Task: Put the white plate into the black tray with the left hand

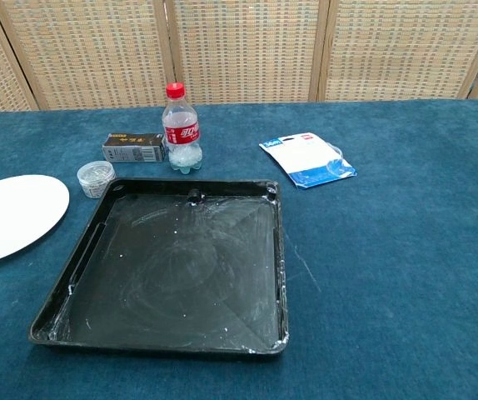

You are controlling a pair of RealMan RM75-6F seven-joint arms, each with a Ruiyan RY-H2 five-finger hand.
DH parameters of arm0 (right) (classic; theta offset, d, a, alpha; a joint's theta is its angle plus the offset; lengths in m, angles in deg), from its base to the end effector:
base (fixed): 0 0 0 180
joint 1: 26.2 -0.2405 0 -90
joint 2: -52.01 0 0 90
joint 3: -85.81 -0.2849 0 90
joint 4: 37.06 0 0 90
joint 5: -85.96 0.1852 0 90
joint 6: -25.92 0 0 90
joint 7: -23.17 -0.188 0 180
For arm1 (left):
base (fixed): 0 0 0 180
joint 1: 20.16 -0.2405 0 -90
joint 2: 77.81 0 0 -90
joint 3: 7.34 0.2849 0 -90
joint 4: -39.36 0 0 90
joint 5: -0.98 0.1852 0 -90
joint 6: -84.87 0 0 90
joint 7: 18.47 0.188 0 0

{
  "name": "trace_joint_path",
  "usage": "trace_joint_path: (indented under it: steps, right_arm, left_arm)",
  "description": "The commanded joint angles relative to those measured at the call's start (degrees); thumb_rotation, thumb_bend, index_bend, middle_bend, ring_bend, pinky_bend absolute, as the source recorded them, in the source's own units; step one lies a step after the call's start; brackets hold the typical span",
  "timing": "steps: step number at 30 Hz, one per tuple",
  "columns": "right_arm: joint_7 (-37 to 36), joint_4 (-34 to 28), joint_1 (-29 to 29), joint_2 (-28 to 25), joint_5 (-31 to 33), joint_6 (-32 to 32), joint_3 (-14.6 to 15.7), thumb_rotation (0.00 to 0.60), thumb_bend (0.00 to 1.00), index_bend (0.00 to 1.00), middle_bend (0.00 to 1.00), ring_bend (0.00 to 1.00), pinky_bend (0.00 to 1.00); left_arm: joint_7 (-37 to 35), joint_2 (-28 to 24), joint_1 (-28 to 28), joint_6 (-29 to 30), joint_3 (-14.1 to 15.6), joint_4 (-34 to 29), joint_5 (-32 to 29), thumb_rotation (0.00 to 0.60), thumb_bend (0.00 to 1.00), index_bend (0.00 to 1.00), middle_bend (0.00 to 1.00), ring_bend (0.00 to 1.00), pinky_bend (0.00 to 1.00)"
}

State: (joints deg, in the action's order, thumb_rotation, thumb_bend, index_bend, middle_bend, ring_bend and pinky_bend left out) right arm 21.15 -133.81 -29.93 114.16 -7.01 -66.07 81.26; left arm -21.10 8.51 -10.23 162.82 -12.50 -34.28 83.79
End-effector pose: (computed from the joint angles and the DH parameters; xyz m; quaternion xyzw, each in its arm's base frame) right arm -0.2862 -0.2201 0.2170 0.5824 -0.3449 0.4731 0.5639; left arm -0.3414 0.2633 0.0730 -0.5833 -0.4393 -0.4061 0.5494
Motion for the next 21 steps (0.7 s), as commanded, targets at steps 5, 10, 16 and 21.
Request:
trace_joint_path:
  steps: [5, 10, 16, 21]
  right_arm:
    - [-0.59, -0.11, -0.03, -0.31, 0.19, 0.07, -0.07, 0.6, 0.0, 0.0, 0.0, 0.0, 0.0]
    - [-1.0, -0.13, -0.03, -0.47, 0.49, 0.18, -0.14, 0.6, 0.0, 0.0, 0.0, 0.0, 0.0]
    - [-1.06, -0.17, -0.1, -0.56, 0.57, 0.42, -0.1, 0.6, 0.0, 0.0, 0.0, 0.0, 0.0]
    - [-1.36, -0.03, -0.26, -0.58, 1.03, 0.84, -0.22, 0.6, 0.0, 0.0, 0.0, 0.0, 0.0]
  left_arm:
    - [-0.75, 4.73, 1.53, -1.82, -0.42, 6.2, -1.59, 0.6, 0.2, 0.32, 0.0, 0.0, 0.0]
    - [-1.16, 7.1, 1.95, -3.15, -0.47, 9.58, -2.65, 0.6, 0.21, 0.33, 0.0, 0.0, 0.0]
    - [-2.92, 10.5, 2.88, -5.32, -0.9, 15.66, -4.03, 0.6, 0.22, 0.33, 0.0, 0.0, 0.0]
    - [-3.79, 12.15, 3.56, -6.64, -1.83, 18.92, -5.35, 0.6, 0.23, 0.33, 0.0, 0.0, 0.0]
